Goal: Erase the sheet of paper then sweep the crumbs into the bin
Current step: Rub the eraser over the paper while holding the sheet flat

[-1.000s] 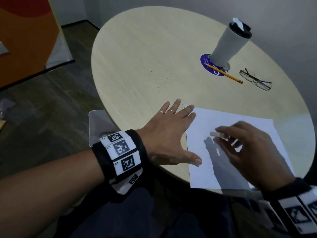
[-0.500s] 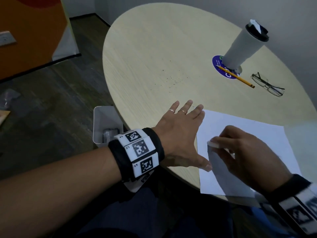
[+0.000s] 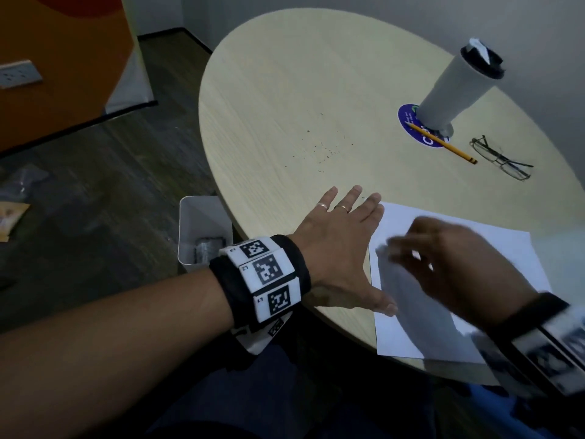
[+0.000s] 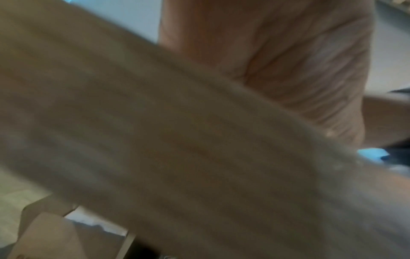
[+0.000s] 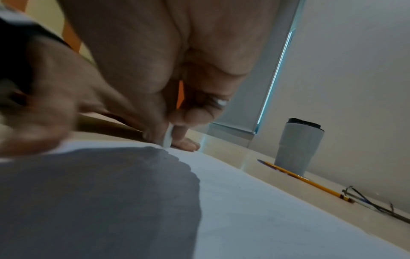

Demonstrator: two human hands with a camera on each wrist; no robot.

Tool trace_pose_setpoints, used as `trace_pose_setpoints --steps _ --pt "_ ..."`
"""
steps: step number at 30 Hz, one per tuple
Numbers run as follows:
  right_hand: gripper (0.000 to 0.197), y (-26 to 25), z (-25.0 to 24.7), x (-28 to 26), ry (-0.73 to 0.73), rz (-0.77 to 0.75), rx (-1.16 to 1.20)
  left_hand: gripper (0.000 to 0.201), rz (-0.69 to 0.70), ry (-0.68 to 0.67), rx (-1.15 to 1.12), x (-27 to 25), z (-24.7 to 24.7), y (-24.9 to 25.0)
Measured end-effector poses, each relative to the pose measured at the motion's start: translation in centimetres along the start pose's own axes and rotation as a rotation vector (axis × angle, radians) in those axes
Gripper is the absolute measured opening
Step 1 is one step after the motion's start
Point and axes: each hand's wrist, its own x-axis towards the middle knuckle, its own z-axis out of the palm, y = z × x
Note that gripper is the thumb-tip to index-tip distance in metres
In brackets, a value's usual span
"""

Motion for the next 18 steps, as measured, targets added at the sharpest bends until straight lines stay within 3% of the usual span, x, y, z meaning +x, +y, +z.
trace_pose_setpoints --steps 3,10,15,18 --pt "0.021 0.3 0.5 2.6 0.108 0.062 -0.034 0.142 0.007 0.005 -0.005 -0.1 0.1 -0.3" --pt "0.007 -1.3 0.1 -1.3 -0.122 -0.125 -0.182 0.142 0.003 -0.008 -0.031 0.2 0.0 -0.4" --pt "0.013 -0.3 0.1 2.1 0.018 -0.020 -0.158 0.141 0.012 0.000 -0.043 0.0 -0.3 -0.4" --pt "0.016 -1.0 1.3 1.7 -0.021 -0.043 -0.183 0.141 0.001 0.004 -0.034 0.2 -0.2 -0.5"
